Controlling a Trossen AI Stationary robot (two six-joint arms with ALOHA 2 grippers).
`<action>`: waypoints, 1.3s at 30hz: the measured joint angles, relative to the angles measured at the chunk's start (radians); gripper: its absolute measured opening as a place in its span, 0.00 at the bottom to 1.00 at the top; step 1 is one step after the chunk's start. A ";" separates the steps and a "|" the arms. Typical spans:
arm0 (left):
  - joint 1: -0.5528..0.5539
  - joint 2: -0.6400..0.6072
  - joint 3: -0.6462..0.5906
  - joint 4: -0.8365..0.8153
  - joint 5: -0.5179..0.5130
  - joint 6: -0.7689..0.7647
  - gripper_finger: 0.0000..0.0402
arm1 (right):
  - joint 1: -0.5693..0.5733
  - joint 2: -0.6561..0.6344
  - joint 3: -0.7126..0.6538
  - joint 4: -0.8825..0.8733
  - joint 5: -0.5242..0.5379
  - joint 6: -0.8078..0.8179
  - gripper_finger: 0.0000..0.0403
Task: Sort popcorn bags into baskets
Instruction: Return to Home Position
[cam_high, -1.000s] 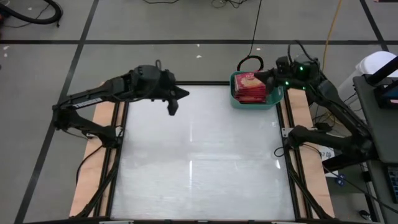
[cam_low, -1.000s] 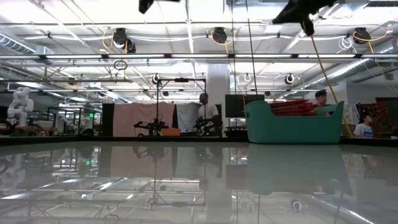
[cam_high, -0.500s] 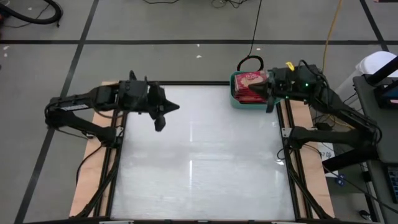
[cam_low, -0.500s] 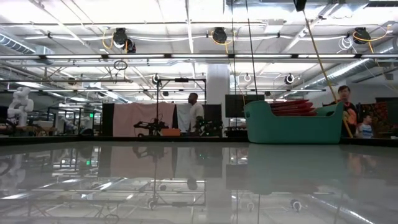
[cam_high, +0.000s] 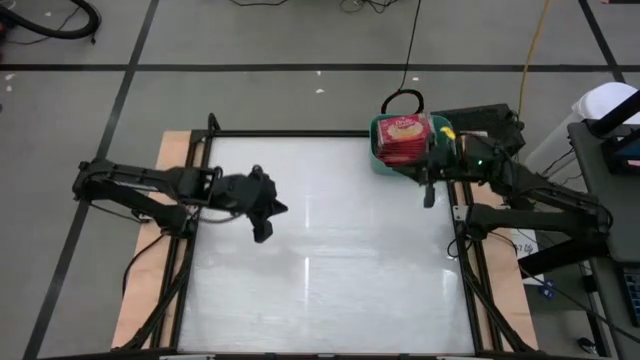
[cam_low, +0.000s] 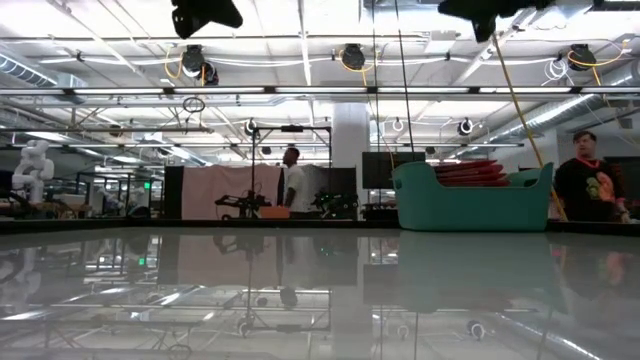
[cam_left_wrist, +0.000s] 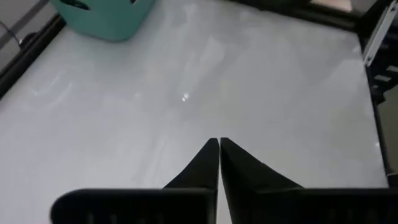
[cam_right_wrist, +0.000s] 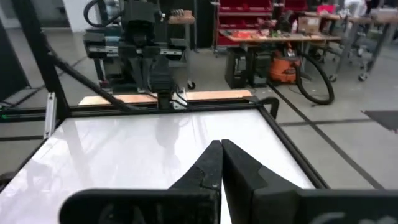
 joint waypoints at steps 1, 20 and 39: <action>-0.016 -0.009 -0.035 0.046 -0.017 -0.004 0.03 | 0.005 -0.013 -0.040 0.035 -0.002 -0.005 0.00; -0.035 -0.376 -0.673 0.522 -0.160 0.058 0.01 | 0.075 -0.150 -0.631 0.662 0.004 -0.008 0.00; -0.009 -0.682 -0.910 0.523 -0.162 0.083 0.01 | 0.080 -0.286 -0.791 0.694 0.110 -0.035 0.00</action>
